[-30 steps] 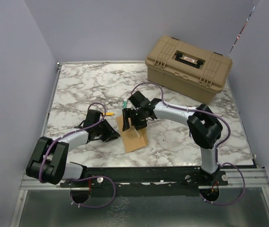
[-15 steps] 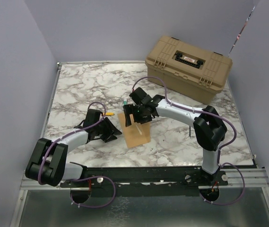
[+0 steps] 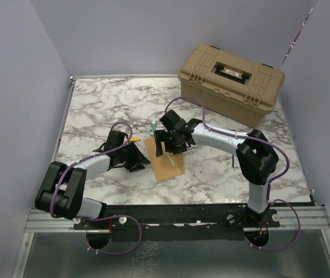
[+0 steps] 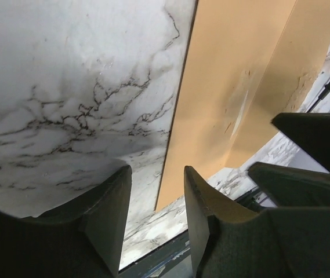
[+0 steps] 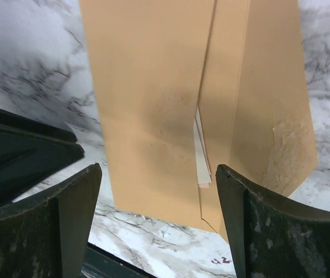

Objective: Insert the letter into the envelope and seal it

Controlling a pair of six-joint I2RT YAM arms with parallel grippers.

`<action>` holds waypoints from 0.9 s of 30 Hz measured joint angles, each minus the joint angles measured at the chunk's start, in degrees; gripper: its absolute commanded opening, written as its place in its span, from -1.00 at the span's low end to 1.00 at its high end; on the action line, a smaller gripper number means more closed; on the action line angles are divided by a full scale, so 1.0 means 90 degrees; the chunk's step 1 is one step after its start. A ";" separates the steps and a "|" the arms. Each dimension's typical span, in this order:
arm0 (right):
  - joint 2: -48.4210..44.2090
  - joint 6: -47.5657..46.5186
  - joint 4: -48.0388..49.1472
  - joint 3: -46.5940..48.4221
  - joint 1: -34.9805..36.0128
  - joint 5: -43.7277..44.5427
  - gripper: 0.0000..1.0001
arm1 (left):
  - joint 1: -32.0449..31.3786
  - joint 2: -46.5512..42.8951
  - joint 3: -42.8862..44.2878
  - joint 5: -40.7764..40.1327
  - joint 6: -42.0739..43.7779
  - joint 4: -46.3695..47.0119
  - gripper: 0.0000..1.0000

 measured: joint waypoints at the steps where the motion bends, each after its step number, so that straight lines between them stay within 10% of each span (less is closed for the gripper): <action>1: 0.0000 0.0039 0.0056 -0.0109 0.0000 -0.0036 0.68 | 0.0000 0.0085 0.0049 0.0066 0.0034 0.0017 -0.17; 27: -0.0170 0.0860 0.1838 -0.1494 -0.0131 -0.1350 0.68 | 0.0056 0.1095 0.0270 0.1115 0.0340 0.0653 -0.49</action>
